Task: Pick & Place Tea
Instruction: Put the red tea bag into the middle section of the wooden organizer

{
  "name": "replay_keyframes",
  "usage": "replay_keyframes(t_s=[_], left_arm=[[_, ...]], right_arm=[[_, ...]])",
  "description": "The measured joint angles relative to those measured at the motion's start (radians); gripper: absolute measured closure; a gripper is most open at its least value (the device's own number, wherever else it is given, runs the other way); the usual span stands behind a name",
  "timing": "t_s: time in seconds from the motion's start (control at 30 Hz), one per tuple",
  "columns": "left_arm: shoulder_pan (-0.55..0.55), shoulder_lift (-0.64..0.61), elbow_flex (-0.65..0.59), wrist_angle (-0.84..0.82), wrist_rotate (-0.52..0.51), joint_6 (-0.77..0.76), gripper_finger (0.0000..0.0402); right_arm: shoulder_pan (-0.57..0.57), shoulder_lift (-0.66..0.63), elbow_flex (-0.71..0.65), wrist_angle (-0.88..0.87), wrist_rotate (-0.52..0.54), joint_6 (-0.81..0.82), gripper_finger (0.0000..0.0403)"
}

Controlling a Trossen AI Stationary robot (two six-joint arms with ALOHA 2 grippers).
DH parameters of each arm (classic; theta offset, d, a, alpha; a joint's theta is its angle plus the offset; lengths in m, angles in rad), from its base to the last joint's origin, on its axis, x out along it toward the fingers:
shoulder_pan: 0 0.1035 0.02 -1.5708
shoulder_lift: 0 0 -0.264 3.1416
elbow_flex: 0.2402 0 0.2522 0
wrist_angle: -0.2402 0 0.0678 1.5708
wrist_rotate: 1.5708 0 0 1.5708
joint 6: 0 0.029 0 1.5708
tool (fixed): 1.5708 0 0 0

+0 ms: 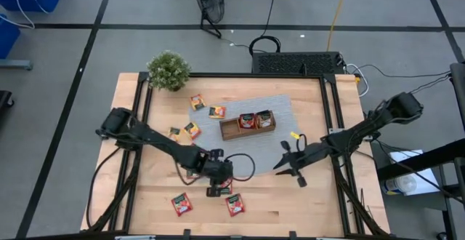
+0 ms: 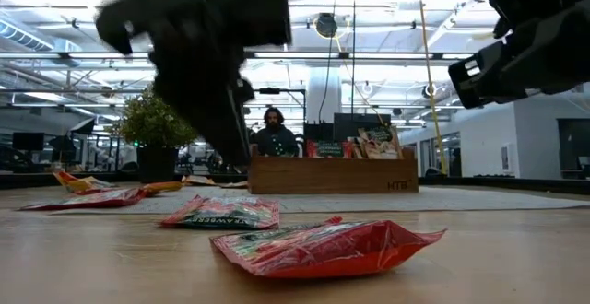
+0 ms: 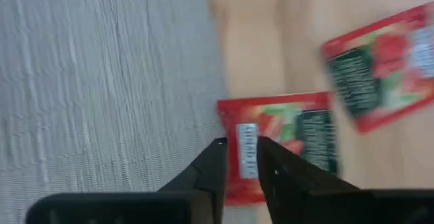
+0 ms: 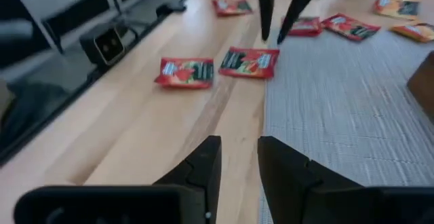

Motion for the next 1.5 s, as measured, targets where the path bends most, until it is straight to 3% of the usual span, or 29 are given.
replay_keyframes(t_s=[0.17, 0.3, 0.43, 0.77, 1.23, 1.5], left_arm=[[0.025, 0.039, 0.017, -0.051, 0.011, -0.006, 0.0248], [0.027, 0.036, 0.017, -0.044, 0.100, 0.023, 0.0195], [0.025, 0.037, 0.017, -0.046, 0.199, 0.017, 0.0168], [0.048, 0.101, 0.021, -0.011, 0.205, -0.010, 0.0180], [0.024, 0.074, 0.014, -0.010, 0.225, -0.003, 0.0199], [-0.058, 0.042, 0.092, -0.025, 0.030, 0.063, 0.0221]], right_arm=[[0.000, 0.001, -0.040, 0.041, -0.002, 0.007, 0.0316], [0.000, 0.002, -0.040, 0.041, -0.003, -0.019, 0.0314], [0.000, 0.002, -0.040, 0.042, -0.004, -0.045, 0.0312], [0.000, 0.002, -0.040, 0.047, -0.004, -0.048, 0.0312], [0.000, 0.002, -0.040, 0.040, -0.004, -0.049, 0.0312], [0.001, 0.002, -0.040, 0.040, -0.005, -0.052, 0.0312]])
